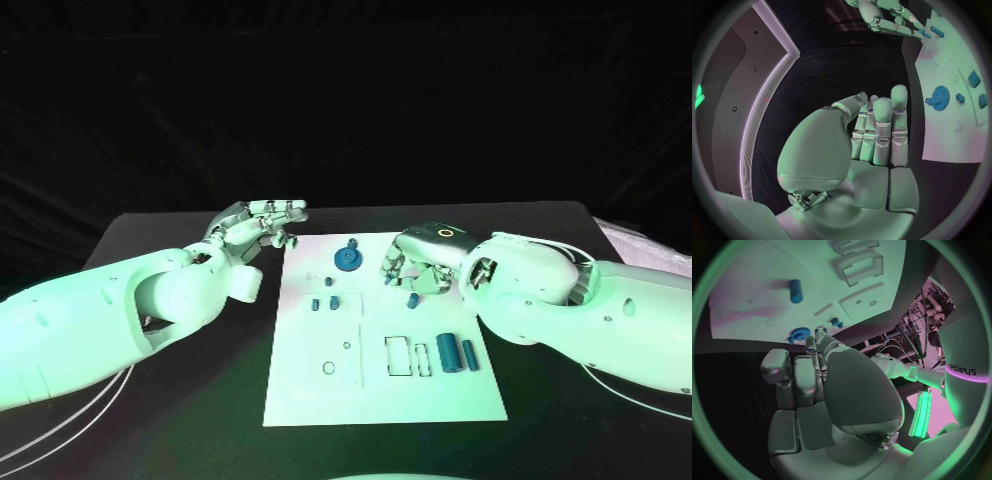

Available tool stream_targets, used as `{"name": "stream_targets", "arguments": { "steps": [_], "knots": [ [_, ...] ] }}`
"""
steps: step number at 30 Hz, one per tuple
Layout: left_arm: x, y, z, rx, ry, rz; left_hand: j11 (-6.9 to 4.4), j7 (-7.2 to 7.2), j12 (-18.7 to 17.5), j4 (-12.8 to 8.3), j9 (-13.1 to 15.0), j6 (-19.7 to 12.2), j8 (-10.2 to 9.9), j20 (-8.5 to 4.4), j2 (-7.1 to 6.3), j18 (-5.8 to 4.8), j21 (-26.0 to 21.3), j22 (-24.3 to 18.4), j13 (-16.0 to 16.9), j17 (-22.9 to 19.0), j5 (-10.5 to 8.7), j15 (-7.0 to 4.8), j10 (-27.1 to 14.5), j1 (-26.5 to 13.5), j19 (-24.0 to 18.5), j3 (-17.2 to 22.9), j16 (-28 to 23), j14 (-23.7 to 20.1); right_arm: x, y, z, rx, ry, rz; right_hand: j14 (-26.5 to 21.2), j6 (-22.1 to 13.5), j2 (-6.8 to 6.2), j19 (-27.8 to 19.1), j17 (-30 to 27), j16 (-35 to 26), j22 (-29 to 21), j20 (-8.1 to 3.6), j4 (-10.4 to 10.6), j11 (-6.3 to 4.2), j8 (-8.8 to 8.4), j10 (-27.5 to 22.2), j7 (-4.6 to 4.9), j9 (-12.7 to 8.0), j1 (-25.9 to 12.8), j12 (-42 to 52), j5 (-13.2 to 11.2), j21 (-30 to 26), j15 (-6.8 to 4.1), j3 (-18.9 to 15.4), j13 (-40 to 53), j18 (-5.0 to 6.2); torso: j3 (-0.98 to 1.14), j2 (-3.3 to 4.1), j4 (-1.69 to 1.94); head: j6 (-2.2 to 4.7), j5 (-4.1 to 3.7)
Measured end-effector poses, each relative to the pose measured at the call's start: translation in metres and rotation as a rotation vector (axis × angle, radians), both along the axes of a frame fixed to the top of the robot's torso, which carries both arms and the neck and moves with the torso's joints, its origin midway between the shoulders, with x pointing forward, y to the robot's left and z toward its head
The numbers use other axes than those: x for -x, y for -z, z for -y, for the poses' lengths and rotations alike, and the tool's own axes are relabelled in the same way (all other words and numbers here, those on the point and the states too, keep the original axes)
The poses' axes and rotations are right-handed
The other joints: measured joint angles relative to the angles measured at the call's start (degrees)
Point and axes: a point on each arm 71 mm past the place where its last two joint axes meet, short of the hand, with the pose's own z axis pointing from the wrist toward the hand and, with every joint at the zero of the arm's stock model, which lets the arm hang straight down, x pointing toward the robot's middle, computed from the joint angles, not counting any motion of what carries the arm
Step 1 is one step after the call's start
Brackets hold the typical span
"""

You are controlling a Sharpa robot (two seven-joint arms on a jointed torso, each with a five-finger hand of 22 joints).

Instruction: Assemble the parts on the task board

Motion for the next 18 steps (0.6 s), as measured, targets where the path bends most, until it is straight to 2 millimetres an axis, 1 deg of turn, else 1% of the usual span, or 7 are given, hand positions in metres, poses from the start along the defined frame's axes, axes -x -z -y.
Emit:
{"name": "stream_targets", "arguments": {
  "steps": [4,8,9,11,14,18],
  "knots": [
    [0.001,0.0,0.002,0.002,0.005,0.0,0.0,0.0,0.0,0.0,0.0,0.0,0.0,0.0,0.0,0.0,0.0,0.0,0.0,0.0,0.0,0.01,0.0,0.0,0.0,0.0,0.0,0.0,0.01,0.006,-0.018,-0.022,-0.047,-0.021,0.0,0.0,0.0,0.0,0.0,0.0,0.0,0.0,-0.1,0.0,-0.11,0.0,0.0,0.0,0.0,-0.1,0.0,0.0,0.0,0.1,0.0,0.0,-0.09,0.0,0.05,-0.38,0.66],
    [0.002,-0.001,0.004,0.005,0.011,-0.001,0.0,0.0,0.0,0.0,0.0,0.0,0.0,0.0,0.0,0.0,0.0,0.0,0.0,0.0,0.0,0.01,0.0,0.0,0.0,0.0,0.0,0.0,0.02,0.023,-0.035,-0.035,-0.086,-0.063,0.0,-0.1,0.0,0.0,0.0,0.2,0.0,0.0,-0.2,0.0,-0.12,0.0,0.04,0.0,0.0,-0.3,-0.1,0.2,0.0,0.5,0.0,0.0,-0.16,0.01,0.03,-0.64,1.4],
    [0.002,-0.001,0.004,0.005,0.012,-0.001,0.0,0.0,0.0,0.0,0.0,0.0,0.0,0.0,0.0,0.0,0.0,-0.1,0.0,0.0,0.0,0.01,0.0,0.0,0.0,0.0,0.0,0.0,0.023,0.027,-0.039,-0.037,-0.095,-0.074,0.0,-0.1,-0.28,0.0,0.0,0.2,0.0,0.0,-0.2,0.01,-0.12,0.0,0.05,0.0,-0.3,-0.3,-0.1,0.2,0.0,0.5,0.0,0.0,-0.16,0.01,0.02,-0.72,1.54],
    [0.003,-0.001,0.004,0.005,0.012,-0.001,0.0,0.0,0.0,0.0,0.0,0.0,0.0,0.0,0.0,0.0,0.0,-0.1,0.0,0.0,0.0,0.01,0.0,0.0,0.0,0.0,0.0,0.0,0.027,0.035,-0.045,-0.04,-0.11,-0.092,0.0,-0.1,-0.31,0.0,0.0,0.2,0.0,0.0,-0.2,0.01,-0.13,0.0,0.05,0.0,-0.3,-0.5,-0.1,0.2,0.0,0.5,0.0,0.0,-0.16,0.04,0.0,-0.81,1.87],
    [0.003,-0.001,0.004,0.005,0.013,-0.002,0.0,0.0,0.0,0.0,0.0,0.0,0.0,0.0,0.0,0.0,0.0,-0.1,0.0,0.0,0.0,0.08,0.0,0.0,0.0,0.0,0.0,0.1,0.029,0.043,-0.052,-0.039,-0.124,-0.109,0.0,-0.1,-0.31,0.0,0.0,0.2,0.0,0.0,-0.3,0.01,-0.23,0.0,0.05,0.0,-0.3,-0.6,-0.1,0.2,0.0,0.7,0.0,0.0,-0.11,0.09,-0.02,-1.01,2.26],
    [0.003,-0.001,0.005,0.006,0.015,-0.002,0.0,0.0,0.0,0.0,0.0,0.0,0.0,0.0,0.0,0.0,0.0,-0.1,0.0,0.0,0.0,0.09,0.0,0.0,0.0,0.0,0.0,0.1,0.031,0.052,-0.057,-0.032,-0.134,-0.127,0.0,-0.1,-0.31,0.0,0.0,0.2,0.0,0.0,-0.3,0.01,-0.28,0.0,0.07,0.0,-0.3,-0.6,-0.2,0.2,0.0,0.7,0.0,0.0,-0.09,0.1,0.0,-1.27,2.49]
  ]
}}
